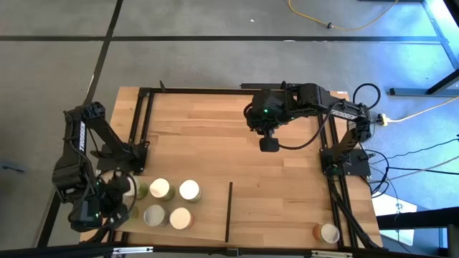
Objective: Pick and place cans onto a shelf
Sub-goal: Adjust the canned carrots on the shelf
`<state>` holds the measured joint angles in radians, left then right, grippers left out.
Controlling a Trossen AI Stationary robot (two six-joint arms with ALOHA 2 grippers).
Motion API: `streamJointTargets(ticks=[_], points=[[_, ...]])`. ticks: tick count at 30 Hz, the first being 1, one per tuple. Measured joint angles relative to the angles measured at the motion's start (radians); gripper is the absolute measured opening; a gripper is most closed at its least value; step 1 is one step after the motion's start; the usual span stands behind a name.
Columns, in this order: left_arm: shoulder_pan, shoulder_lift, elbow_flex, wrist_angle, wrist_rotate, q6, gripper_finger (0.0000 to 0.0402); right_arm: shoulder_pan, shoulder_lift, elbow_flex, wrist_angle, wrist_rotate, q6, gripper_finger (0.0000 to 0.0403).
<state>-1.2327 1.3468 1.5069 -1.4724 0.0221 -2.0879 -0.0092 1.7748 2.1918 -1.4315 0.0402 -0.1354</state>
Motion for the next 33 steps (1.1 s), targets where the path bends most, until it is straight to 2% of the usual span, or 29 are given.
streamJointTargets(ticks=[4, 28, 33], points=[[-0.001, 0.003, -0.007, 0.064, -0.011, 0.002, 0.0, 0.0, 0.0, 0.0, 0.0, 0.0, 0.0, 0.0036], [-0.001, 0.004, -0.009, 0.032, -0.064, 0.003, 0.0, 0.0, 0.0, 0.0, 0.001, 0.0, 0.0, 0.0036], [0.0, 0.005, -0.01, 0.018, -0.136, 0.015, 0.0, 0.0, 0.0, 0.0, 0.001, 0.0, 0.0, 0.0036]])
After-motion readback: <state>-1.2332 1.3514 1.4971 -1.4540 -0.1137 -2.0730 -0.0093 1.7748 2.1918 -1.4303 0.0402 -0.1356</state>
